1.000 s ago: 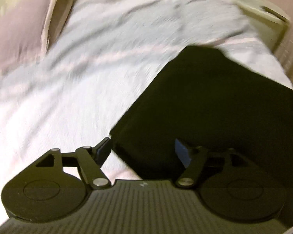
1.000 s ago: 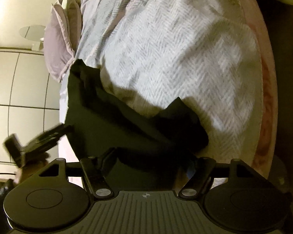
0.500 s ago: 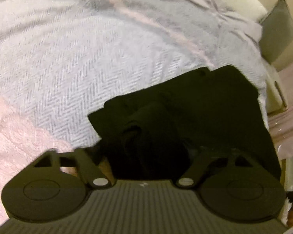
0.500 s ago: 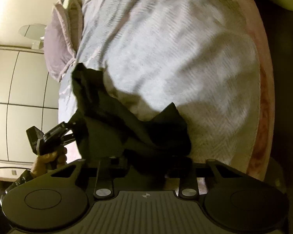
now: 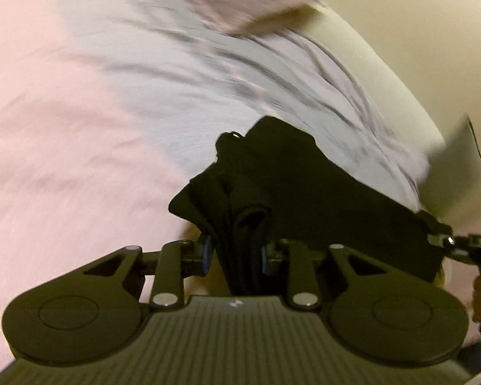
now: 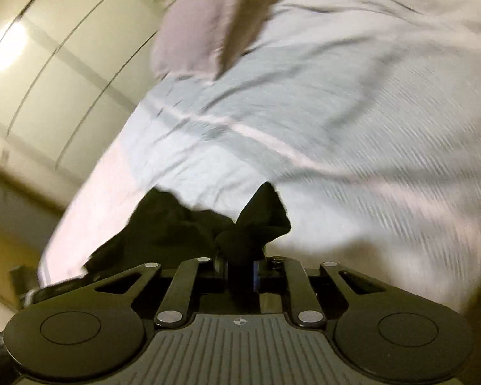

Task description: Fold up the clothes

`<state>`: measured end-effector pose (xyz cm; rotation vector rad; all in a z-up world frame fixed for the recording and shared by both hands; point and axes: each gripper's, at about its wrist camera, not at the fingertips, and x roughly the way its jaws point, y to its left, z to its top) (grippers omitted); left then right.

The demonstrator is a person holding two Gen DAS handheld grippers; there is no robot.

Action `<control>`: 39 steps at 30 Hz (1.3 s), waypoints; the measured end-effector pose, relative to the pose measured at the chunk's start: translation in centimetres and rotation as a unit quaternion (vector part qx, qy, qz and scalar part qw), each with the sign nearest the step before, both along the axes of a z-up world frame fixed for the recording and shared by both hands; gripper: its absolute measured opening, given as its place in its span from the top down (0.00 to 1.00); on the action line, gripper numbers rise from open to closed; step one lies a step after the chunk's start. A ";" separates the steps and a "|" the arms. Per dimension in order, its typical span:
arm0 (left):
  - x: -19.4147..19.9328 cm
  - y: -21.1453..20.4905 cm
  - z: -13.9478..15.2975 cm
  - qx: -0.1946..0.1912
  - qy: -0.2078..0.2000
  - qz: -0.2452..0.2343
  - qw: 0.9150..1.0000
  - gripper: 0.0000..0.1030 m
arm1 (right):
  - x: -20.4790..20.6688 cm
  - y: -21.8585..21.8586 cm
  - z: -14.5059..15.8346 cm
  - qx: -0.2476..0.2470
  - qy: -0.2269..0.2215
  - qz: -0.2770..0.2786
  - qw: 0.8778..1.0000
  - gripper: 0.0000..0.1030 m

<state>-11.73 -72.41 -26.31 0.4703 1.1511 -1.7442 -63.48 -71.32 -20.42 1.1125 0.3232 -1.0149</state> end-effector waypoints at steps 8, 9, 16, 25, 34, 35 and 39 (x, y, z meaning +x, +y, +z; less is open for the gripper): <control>2.4 4.8 -2.2 0.050 -0.069 0.026 0.996 0.66 | 3.5 -5.2 -5.3 0.043 0.080 -0.002 0.996 0.66; 2.6 5.1 -1.6 0.036 -0.086 0.017 0.995 0.68 | 3.8 -4.1 -5.0 0.032 0.089 -0.005 0.995 0.65; 0.2 5.3 1.8 -0.072 -0.164 -0.126 0.976 0.70 | 8.7 4.4 -2.9 -0.041 0.095 0.043 0.994 0.63; -5.1 3.5 -6.1 -0.103 -0.298 -0.306 0.898 0.76 | 23.4 9.0 -10.5 -0.084 0.170 0.242 0.952 0.63; -4.7 3.5 -6.2 -0.109 -0.295 -0.310 0.897 0.75 | 14.6 13.0 -11.8 -0.030 0.235 0.214 0.948 0.63; -4.9 3.7 -5.5 -0.115 -0.299 -0.311 0.895 0.76 | 13.5 13.1 -11.5 -0.020 0.235 0.202 0.951 0.63; -6.5 4.6 -1.9 -0.159 -0.306 -0.322 0.882 0.76 | 13.4 10.2 -8.2 -0.071 0.223 0.167 0.958 0.63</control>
